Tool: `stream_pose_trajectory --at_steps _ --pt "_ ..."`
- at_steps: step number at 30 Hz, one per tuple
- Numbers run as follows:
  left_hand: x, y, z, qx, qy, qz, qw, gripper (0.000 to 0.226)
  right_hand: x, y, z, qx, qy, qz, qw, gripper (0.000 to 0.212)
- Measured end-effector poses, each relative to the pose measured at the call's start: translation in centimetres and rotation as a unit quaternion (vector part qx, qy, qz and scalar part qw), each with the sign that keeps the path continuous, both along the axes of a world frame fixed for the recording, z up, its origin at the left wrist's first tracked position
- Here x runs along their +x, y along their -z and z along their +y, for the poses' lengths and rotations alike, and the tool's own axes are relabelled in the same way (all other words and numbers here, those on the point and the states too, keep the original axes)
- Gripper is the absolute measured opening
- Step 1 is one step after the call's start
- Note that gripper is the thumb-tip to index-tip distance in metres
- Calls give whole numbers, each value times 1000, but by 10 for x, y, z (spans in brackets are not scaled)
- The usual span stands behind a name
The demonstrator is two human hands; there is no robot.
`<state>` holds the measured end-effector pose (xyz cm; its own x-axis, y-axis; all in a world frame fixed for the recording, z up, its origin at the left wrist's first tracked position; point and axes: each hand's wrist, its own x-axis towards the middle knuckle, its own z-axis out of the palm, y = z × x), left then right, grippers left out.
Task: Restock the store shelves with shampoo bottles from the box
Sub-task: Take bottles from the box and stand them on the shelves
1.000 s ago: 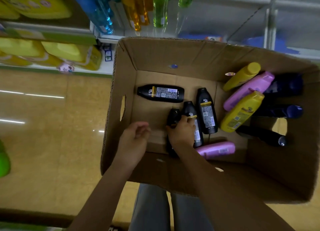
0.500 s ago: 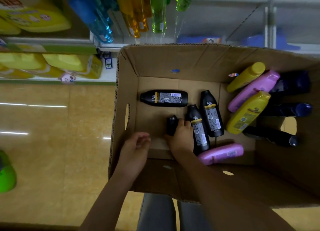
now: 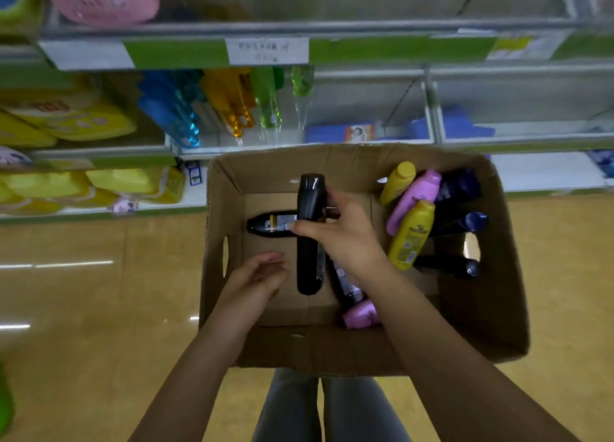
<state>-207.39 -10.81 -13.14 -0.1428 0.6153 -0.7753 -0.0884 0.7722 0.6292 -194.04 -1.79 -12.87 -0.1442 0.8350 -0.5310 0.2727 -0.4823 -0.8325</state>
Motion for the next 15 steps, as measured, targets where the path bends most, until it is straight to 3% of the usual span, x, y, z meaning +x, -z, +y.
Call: stream_pose_trajectory --at_steps 6,15 --pt "8 -51 7 91 77 -134 984 70 20 -83 9 -2 7 125 992 44" --pt "36 -123 19 185 82 -101 974 58 52 -164 13 48 -44 186 980 39"
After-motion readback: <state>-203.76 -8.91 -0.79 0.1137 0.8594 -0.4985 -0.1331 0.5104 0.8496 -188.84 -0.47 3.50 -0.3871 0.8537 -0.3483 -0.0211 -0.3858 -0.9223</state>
